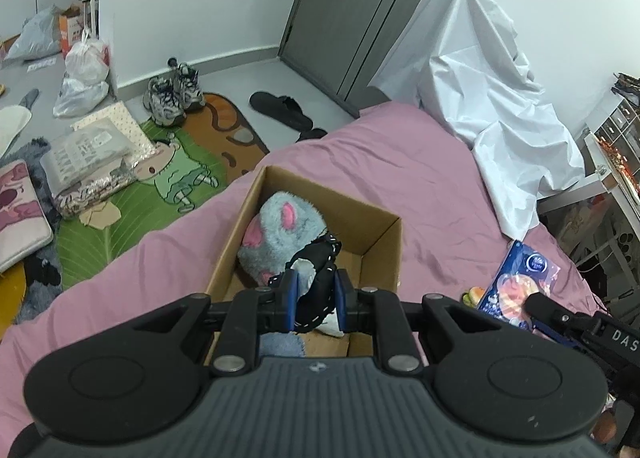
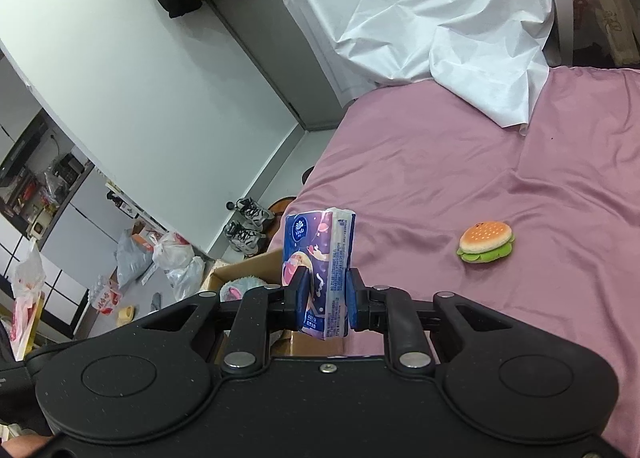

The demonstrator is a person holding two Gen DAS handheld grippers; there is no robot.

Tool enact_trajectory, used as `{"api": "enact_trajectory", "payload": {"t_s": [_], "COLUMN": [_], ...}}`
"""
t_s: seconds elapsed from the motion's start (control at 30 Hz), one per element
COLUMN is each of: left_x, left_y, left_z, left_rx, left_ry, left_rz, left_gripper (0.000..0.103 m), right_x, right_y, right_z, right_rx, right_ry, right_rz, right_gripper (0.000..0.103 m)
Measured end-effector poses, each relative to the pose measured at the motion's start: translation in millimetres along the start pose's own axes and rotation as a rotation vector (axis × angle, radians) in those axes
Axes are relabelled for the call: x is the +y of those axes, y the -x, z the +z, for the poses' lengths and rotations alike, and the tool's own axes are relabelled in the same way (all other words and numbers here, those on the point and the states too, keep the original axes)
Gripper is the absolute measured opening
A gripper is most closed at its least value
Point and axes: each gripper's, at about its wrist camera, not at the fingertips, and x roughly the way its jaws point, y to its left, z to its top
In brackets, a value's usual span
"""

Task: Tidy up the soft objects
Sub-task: 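Carry the lace item and tissue pack over the box with both grippers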

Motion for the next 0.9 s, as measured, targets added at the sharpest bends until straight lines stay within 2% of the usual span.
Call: {"api": "enact_trajectory", "payload": {"t_s": [0.57, 0.73, 0.8, 0.9], "left_x": [23, 28, 29, 29], "left_y": [-37, -41, -43, -40], "left_z": [-12, -9, -7, -4], "left_rx": [0.107, 0.116, 0.123, 0.128], "left_ry": [0.034, 0.031, 0.032, 0.030], "left_rz": [0.036, 0.051, 0.051, 0.058], "left_gripper": [0.020, 0.021, 0.023, 0.036], "right_x": [24, 34, 39, 46], "right_y": [-24, -33, -37, -41], "right_z": [-10, -13, -15, -19], "right_rx": [0.039, 0.060, 0.070, 0.088], "right_ry": [0.062, 0.083, 0.096, 0.108], "right_rz": [0.026, 0.037, 0.042, 0.050], "right_gripper": [0.020, 0.020, 0.020, 0.020]}}
